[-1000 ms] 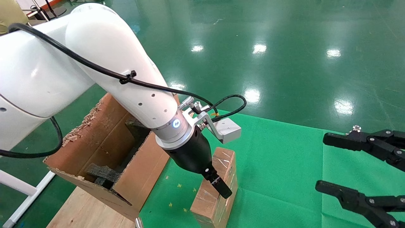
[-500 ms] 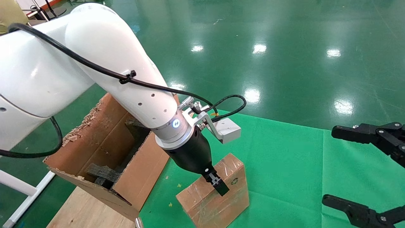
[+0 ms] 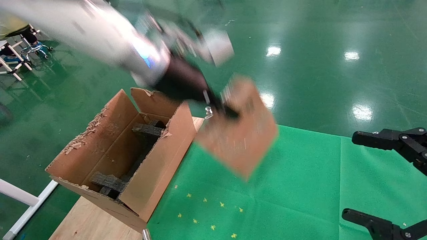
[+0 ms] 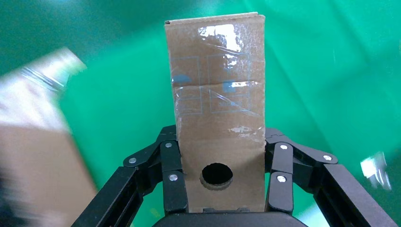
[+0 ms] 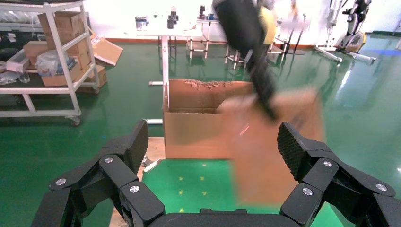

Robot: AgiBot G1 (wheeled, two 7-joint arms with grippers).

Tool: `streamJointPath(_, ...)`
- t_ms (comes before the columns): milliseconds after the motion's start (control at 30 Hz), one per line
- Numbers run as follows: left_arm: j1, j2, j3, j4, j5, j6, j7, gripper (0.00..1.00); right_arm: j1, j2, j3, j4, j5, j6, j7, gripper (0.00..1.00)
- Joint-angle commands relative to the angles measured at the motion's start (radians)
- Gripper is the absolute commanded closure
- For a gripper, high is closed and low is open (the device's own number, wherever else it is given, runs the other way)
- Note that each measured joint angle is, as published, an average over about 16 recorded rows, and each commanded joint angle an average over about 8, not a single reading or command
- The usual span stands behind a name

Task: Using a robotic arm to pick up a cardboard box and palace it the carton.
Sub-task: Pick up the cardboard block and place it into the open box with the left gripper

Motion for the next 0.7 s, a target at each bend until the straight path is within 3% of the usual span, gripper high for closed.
streamJointPath(33, -0.041, -0.029, -0.031, 0.036, -0.001, -0.021, 0.027, 1.0, 0.0, 0.0, 0.0, 0.0, 0.0, 0.0, 0.0, 0.0)
streamJointPath(300, -0.162, -0.075, -0.027, 0.228, 0.134, -0.031, 0.178, 1.0, 0.0, 0.0, 0.0, 0.0, 0.0, 0.0, 0.0, 0.0)
streamJointPath(700, -0.19, -0.163, 0.034, 0.455, 0.274, -0.015, 0.335, 1.0, 0.0, 0.0, 0.0, 0.0, 0.0, 0.0, 0.0, 0.0)
